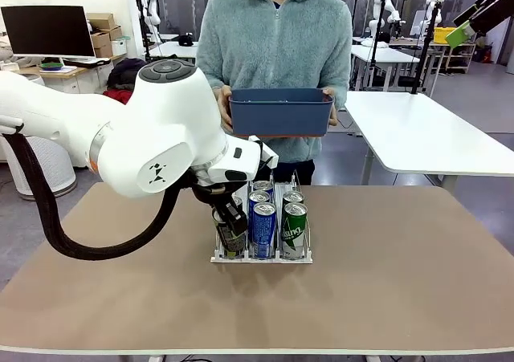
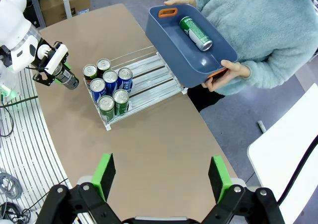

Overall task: Fill the beverage cans into the dispenser.
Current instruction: Place the picked Pepsi coke in the line of the Automatic Can Dispenser with the same cans.

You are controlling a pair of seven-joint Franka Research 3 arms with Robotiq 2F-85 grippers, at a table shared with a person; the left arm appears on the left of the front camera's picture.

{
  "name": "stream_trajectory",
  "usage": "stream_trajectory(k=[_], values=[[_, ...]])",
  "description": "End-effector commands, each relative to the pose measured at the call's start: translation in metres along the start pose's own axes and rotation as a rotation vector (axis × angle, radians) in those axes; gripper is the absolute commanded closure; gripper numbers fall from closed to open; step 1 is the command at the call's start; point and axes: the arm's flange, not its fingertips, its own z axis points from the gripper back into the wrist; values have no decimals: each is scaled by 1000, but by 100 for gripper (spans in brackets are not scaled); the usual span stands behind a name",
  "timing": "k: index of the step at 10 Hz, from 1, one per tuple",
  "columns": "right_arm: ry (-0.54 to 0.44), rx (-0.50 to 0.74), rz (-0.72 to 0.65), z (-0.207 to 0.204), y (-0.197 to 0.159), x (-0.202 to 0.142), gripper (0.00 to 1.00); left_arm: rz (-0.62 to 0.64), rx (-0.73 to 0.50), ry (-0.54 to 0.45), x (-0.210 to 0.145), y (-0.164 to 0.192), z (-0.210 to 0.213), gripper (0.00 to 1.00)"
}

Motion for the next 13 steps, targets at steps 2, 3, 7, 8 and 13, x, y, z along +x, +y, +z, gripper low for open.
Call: stream_trajectory(k=[2,3,7,8,13], values=[[-3,-6,1,-1,0,-1,0,-2,6,-29,4,21,-21,42],[-3,-6,1,-1,0,-1,0,3,-13,-36,7,24,-28,42],[-3,-6,1,-1,0,-1,0,27,-14,-44,7,46,-50,42],[-3,-6,1,-1,0,-1,0,28,-10,-50,7,51,-53,42],[-3,-6,1,-1,0,-1,0,88,55,-74,18,77,-66,42]])
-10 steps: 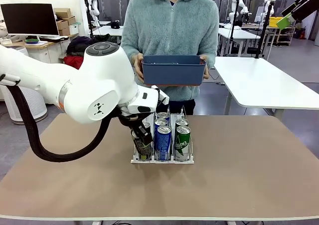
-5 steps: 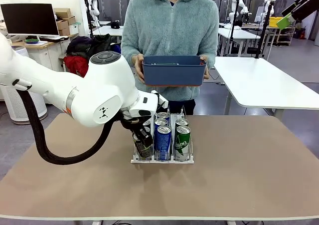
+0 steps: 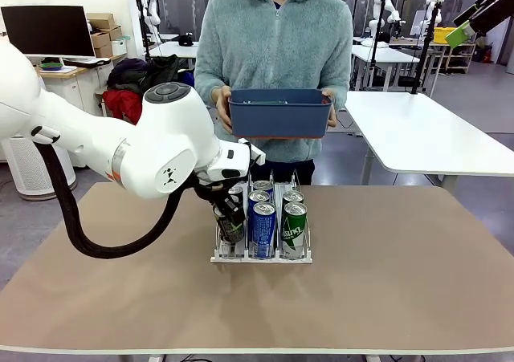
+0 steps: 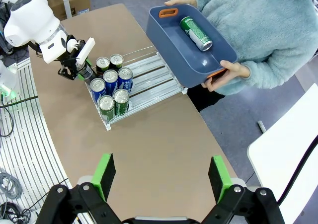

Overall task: Fill the beverage cans into the dispenser.
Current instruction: Place the picked Pepsi coke in the line of the Automatic Can Dispenser with the same cans.

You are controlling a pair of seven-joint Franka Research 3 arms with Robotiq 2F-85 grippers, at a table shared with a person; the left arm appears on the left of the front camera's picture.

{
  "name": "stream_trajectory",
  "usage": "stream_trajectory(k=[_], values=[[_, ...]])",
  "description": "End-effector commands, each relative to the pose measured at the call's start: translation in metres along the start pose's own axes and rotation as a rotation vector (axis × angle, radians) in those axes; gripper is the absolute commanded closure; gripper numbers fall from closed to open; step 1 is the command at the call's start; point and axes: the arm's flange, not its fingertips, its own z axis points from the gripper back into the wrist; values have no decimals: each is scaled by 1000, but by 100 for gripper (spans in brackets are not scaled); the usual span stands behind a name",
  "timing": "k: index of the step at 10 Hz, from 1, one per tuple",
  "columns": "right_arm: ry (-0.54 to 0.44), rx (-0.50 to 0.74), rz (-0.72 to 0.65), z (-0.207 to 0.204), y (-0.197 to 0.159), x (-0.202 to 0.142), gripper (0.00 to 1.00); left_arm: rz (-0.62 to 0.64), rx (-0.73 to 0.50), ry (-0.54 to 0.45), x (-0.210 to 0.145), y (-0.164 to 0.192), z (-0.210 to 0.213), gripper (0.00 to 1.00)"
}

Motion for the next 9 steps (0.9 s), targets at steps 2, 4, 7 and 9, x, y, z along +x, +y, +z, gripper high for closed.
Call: stream_trajectory(k=[2,4,7,9], values=[[-3,-6,1,-1,0,-1,0,9,89,-18,12,19,-8,42],[-3,-6,1,-1,0,-1,0,20,66,28,9,20,-15,42],[-3,-6,1,-1,0,-1,0,33,24,52,5,15,-31,42],[-3,-6,1,-1,0,-1,0,3,7,47,0,8,-25,42]])
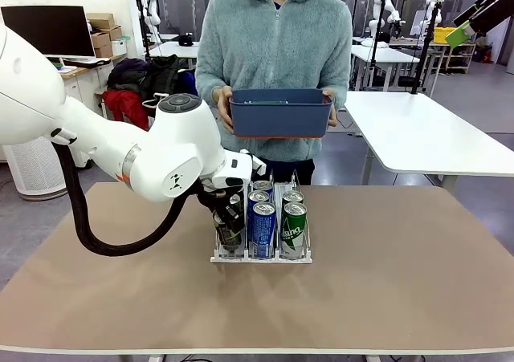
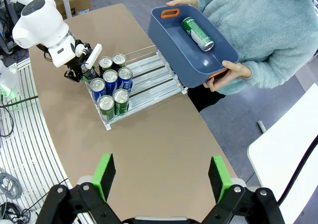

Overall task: Fill the beverage cans into the dispenser.
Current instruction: Place the picked Pepsi coke in the line of the Automatic Can Dispenser with the same cans.

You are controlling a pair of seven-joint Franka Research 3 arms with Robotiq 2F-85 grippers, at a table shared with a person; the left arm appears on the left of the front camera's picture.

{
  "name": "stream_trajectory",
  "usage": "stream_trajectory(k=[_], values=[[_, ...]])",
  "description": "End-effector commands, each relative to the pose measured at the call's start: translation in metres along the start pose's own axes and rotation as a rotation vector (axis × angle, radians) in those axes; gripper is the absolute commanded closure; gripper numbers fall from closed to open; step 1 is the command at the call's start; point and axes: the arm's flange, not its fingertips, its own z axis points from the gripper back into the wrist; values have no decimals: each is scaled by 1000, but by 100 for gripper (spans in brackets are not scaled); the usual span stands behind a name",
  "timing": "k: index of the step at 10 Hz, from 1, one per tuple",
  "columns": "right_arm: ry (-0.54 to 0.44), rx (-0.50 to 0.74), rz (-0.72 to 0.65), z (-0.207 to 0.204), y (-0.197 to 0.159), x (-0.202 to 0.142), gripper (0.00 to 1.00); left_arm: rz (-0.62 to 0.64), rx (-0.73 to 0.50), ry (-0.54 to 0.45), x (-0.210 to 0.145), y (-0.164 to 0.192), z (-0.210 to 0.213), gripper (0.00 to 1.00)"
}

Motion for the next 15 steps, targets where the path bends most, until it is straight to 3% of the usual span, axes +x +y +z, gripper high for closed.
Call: stream_trajectory(k=[1,7,8,9,10,11,12,15], values=[[-3,-6,1,-1,0,-1,0,3,10,-19,-1,4,5,42],[-3,-6,1,-1,0,-1,0,52,-77,73,0,13,-26,42],[-3,-6,1,-1,0,-1,0,52,-73,79,1,13,-27,23],[-3,-6,1,-1,0,-1,0,57,-54,89,1,13,-22,23],[-3,-6,1,-1,0,-1,0,67,-31,111,0,12,-15,4],[-3,-6,1,-1,0,-1,0,83,1,120,1,10,-8,19],[-3,-6,1,-1,0,-1,0,92,28,122,3,8,0,0],[-3,-6,1,-1,0,-1,0,88,78,90,4,2,23,0]])
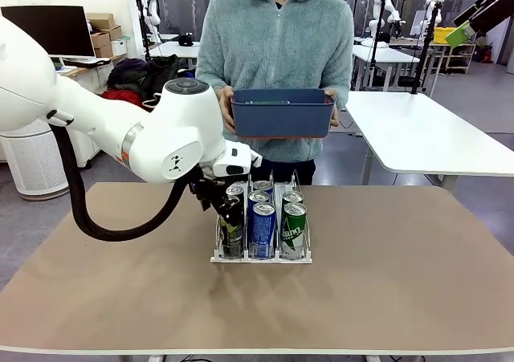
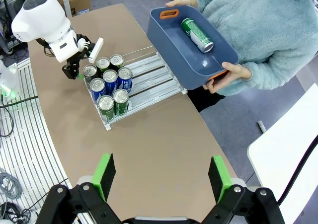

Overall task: Fill the beverage cans into the dispenser.
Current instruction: Place the picked Pepsi coke in the line of the Automatic Can Dispenser with the same cans, then pick up the Sprite handed by the human.

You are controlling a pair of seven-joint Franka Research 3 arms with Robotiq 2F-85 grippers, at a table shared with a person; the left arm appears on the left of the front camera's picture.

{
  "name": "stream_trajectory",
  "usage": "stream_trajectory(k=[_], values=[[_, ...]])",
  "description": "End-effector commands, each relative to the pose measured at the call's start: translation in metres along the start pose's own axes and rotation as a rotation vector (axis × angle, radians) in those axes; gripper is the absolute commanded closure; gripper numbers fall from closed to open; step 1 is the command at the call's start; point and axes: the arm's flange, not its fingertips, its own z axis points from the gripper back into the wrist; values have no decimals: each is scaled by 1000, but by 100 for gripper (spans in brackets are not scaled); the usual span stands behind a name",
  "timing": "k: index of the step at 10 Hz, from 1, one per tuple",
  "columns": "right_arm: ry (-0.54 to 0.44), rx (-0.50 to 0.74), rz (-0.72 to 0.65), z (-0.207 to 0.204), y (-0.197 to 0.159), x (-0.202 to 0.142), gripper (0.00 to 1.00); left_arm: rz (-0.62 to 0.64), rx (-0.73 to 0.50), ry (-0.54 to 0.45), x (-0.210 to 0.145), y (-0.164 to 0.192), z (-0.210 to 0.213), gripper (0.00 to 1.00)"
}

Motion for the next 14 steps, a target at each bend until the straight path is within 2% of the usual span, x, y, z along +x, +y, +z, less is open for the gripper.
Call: stream_trajectory(k=[1,4,5,14], values=[[-3,-6,1,-1,0,-1,0,17,44,-10,-3,-10,5,0],[-3,-6,1,-1,0,-1,0,3,29,-51,-9,-16,11,0],[-3,-6,1,-1,0,-1,0,-4,16,-28,1,-9,15,0],[-3,-6,1,-1,0,-1,0,-4,16,-28,1,-9,15,0]])
